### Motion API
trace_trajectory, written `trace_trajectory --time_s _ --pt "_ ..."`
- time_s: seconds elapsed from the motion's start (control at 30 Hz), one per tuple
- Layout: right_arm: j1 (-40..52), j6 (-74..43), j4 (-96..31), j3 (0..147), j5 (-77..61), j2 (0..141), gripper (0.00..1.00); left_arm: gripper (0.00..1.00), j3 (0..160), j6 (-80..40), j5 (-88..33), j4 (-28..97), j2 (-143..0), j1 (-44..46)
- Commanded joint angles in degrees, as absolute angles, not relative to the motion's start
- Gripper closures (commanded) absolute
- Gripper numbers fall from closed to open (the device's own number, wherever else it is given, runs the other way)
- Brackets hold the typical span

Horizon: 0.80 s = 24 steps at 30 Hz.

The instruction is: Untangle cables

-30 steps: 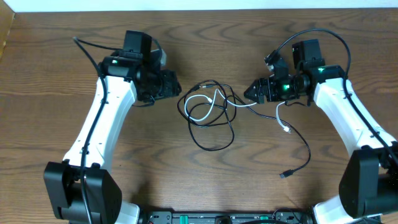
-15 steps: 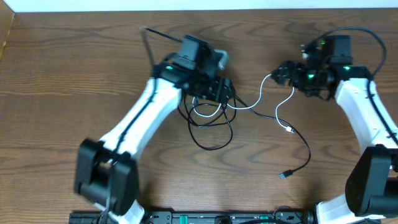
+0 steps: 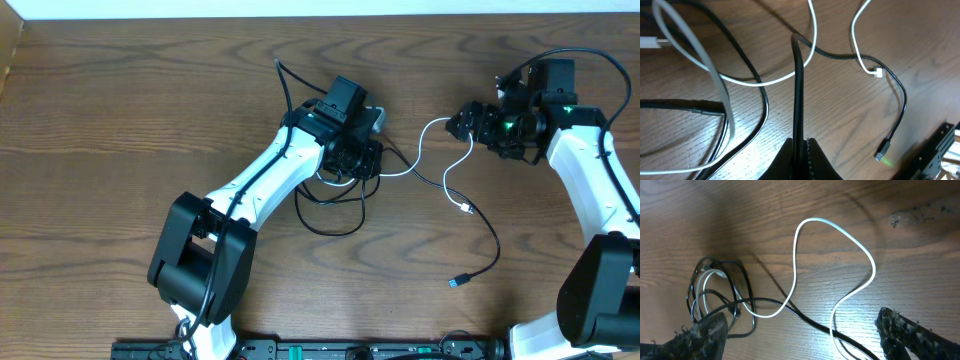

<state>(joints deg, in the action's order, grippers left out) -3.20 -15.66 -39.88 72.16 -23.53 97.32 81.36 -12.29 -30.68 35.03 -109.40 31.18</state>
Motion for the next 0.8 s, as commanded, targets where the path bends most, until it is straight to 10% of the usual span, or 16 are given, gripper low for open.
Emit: trace_trajectory --time_s 0.0,0.47,0.77 --pt "-2.9 -14.7 -39.9 71.9 -23.7 96.6 0.10 0.93 81.9 -14.9 -28.9 34.8 -109.7 31.0" --pt "-2.9 0.4 -24.0 72.2 -68.5 92.2 0.08 0.94 84.8 -17.5 -29.1 22.6 -73.9 21.1" --pt "0.2 -6.8 -14.5 72.2 -64.6 91.5 0.10 0.93 84.8 -24.9 -22.8 -3.0 -68.2 21.1"
